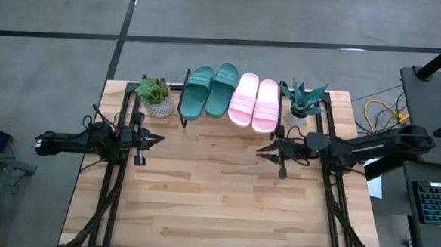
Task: Pick and place slides into the shelf
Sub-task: Return to Home Position
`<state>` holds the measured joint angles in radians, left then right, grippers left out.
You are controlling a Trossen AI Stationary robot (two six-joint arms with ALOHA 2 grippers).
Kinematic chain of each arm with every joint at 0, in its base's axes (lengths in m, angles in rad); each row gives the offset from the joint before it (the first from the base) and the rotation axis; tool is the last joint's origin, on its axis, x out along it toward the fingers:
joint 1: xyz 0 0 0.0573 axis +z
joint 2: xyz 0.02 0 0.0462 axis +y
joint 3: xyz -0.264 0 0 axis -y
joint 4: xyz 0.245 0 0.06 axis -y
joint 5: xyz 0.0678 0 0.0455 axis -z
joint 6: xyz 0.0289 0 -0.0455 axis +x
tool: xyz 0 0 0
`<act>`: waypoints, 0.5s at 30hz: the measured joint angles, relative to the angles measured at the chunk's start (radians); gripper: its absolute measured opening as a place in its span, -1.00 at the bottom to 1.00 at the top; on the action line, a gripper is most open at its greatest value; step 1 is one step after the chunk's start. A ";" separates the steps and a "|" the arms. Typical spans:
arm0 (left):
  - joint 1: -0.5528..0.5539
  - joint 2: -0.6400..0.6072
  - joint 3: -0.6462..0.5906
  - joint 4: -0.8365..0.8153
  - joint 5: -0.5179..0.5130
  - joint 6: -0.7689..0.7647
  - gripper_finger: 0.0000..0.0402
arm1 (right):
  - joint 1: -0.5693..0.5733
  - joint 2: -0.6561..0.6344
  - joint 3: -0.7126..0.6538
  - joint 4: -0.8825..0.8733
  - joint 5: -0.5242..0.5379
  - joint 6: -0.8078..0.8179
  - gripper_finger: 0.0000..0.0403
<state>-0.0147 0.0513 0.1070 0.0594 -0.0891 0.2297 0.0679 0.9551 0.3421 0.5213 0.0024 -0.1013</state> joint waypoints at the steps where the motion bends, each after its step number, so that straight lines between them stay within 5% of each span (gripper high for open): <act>1: 0.000 -0.002 0.000 -0.002 0.000 -0.006 -1.00 | -0.014 0.030 -0.013 0.061 -0.003 -0.005 -0.77; 8: 0.000 0.000 0.000 -0.003 -0.001 -0.015 -1.00 | -0.130 0.253 0.097 0.122 -0.136 -0.069 -0.95; 15: 0.000 -0.001 0.000 -0.034 -0.003 -0.016 -1.00 | -0.235 0.253 0.195 0.105 -0.014 -0.203 -0.96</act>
<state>-0.0147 0.0504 0.1070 0.0250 -0.0920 0.2142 -0.1673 1.2079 0.5373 0.6266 -0.0114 -0.3041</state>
